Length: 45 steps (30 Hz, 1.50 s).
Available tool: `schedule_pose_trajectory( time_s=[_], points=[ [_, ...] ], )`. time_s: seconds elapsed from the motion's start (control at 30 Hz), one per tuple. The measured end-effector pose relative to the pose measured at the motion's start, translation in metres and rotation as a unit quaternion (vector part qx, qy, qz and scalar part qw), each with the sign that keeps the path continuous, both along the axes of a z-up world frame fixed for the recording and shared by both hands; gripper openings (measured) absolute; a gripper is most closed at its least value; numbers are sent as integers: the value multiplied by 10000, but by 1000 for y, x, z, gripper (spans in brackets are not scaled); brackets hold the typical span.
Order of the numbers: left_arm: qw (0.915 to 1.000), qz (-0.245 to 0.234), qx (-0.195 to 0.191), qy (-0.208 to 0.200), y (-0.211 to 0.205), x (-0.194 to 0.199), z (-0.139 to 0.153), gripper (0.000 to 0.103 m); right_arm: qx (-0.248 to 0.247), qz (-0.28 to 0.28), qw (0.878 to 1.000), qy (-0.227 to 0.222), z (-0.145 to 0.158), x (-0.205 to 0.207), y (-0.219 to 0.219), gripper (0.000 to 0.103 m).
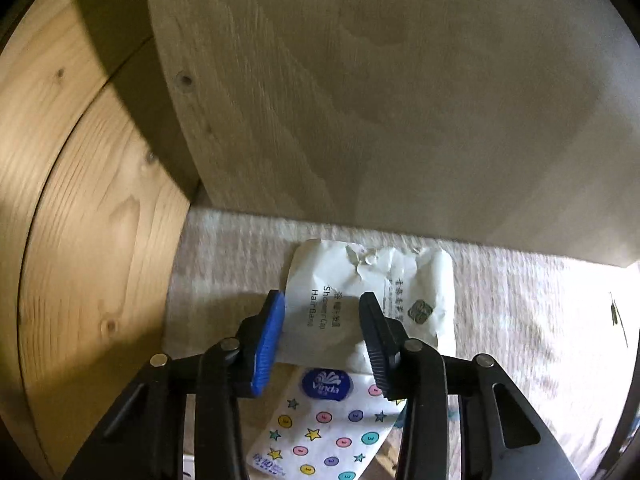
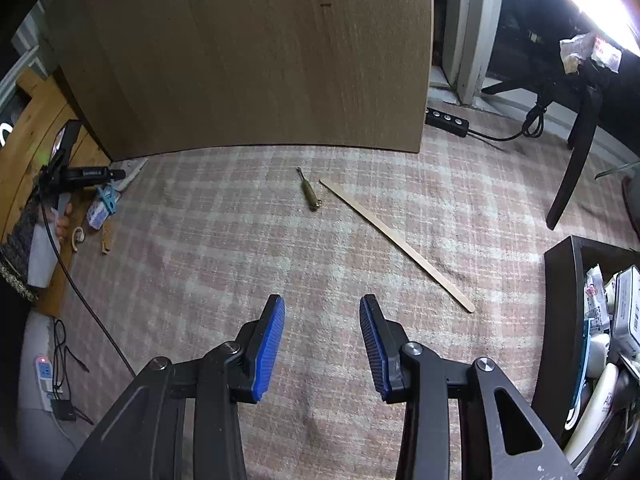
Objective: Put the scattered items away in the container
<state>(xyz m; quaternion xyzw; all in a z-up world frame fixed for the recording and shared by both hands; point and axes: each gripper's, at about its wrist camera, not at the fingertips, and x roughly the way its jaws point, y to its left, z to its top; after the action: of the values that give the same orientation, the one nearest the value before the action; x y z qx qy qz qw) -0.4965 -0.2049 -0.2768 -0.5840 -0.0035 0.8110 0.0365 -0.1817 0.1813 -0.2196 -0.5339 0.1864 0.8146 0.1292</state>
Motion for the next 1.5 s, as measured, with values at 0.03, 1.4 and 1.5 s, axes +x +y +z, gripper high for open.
schedule_pose_trajectory(
  time_s=[0.03, 1.4, 1.5],
  points=[
    [10000, 4, 38, 10, 0, 5, 0, 41, -2, 34, 10000, 2, 0, -1, -2, 36],
    [9989, 457, -97, 87, -94, 76, 37, 69, -319, 253, 9991, 78, -5, 17, -24, 36],
    [9991, 416, -77, 7, -90, 71, 29, 69, -336, 252, 9991, 75, -6, 15, -27, 36]
  ],
)
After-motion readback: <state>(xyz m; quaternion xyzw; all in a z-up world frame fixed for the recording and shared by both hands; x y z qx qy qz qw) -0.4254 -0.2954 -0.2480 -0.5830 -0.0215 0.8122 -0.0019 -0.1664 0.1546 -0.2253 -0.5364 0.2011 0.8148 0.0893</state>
